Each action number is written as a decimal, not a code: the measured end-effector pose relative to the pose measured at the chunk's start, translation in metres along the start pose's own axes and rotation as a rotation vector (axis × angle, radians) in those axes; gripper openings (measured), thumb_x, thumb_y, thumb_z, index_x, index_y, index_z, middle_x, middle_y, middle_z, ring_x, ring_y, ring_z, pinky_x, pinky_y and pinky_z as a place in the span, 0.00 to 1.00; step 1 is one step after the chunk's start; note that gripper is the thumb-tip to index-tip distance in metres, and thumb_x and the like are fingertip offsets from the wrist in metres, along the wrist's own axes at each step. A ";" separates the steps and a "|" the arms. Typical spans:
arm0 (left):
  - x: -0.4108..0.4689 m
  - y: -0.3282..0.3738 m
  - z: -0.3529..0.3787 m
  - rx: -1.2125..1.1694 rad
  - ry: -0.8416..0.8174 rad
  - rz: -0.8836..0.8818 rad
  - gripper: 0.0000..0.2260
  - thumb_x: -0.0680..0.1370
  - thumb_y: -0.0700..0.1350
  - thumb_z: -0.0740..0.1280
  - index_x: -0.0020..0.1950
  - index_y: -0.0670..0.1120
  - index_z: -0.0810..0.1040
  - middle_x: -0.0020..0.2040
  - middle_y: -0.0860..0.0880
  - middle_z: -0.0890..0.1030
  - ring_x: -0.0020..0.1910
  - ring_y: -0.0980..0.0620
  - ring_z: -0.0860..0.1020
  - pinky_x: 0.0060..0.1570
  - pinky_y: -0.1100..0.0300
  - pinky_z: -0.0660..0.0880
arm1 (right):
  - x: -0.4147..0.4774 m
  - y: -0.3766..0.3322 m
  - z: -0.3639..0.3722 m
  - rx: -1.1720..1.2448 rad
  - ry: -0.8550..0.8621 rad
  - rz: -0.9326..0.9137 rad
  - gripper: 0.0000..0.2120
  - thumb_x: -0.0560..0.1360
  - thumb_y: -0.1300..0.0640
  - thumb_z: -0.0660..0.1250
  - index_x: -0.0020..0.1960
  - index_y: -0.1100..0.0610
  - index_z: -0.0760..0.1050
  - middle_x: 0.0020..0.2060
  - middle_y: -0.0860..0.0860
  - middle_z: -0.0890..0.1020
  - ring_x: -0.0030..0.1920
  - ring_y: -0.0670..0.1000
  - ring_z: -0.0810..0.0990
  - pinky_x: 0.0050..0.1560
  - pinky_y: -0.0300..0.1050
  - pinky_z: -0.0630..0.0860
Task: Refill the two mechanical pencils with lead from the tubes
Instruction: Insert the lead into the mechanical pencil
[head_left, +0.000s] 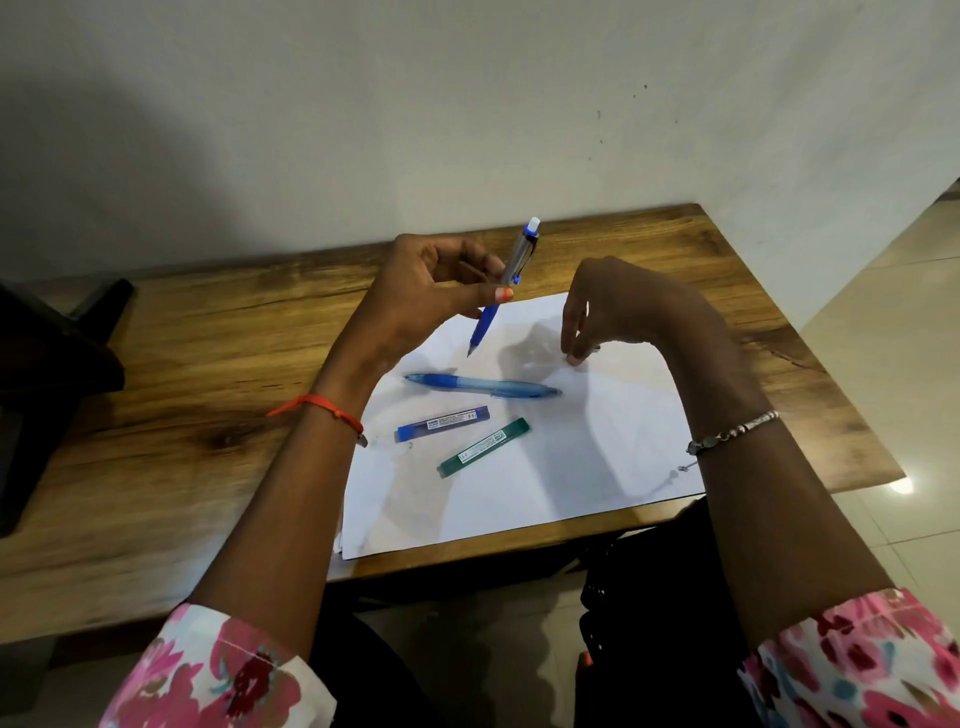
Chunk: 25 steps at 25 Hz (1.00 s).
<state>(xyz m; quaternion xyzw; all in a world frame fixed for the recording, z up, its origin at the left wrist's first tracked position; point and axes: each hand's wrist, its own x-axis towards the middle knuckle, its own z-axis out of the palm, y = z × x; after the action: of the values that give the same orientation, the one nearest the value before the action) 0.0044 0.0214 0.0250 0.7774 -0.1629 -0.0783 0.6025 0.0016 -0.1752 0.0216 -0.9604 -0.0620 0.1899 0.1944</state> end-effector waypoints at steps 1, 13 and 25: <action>0.000 0.000 0.000 0.004 -0.002 0.000 0.10 0.67 0.35 0.73 0.37 0.49 0.79 0.32 0.58 0.83 0.37 0.55 0.80 0.43 0.53 0.81 | 0.002 0.000 0.001 -0.011 -0.013 0.012 0.09 0.61 0.63 0.78 0.41 0.60 0.84 0.33 0.56 0.82 0.28 0.49 0.74 0.27 0.39 0.67; 0.000 0.001 0.000 0.020 0.009 0.009 0.09 0.67 0.35 0.73 0.37 0.49 0.79 0.32 0.56 0.83 0.36 0.56 0.80 0.40 0.58 0.81 | 0.007 -0.005 0.005 0.009 0.073 -0.019 0.07 0.65 0.62 0.75 0.39 0.65 0.80 0.32 0.52 0.79 0.36 0.51 0.78 0.36 0.45 0.74; 0.000 0.002 0.003 0.038 0.010 -0.002 0.09 0.68 0.35 0.73 0.39 0.48 0.78 0.38 0.50 0.81 0.33 0.60 0.80 0.37 0.63 0.80 | -0.009 -0.007 -0.019 1.057 0.450 -0.597 0.09 0.69 0.68 0.70 0.43 0.57 0.83 0.36 0.49 0.84 0.35 0.51 0.74 0.33 0.39 0.69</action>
<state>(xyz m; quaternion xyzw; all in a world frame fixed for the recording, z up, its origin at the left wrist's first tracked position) 0.0026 0.0182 0.0261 0.7892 -0.1605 -0.0719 0.5885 0.0000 -0.1772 0.0432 -0.6930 -0.1821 -0.0732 0.6937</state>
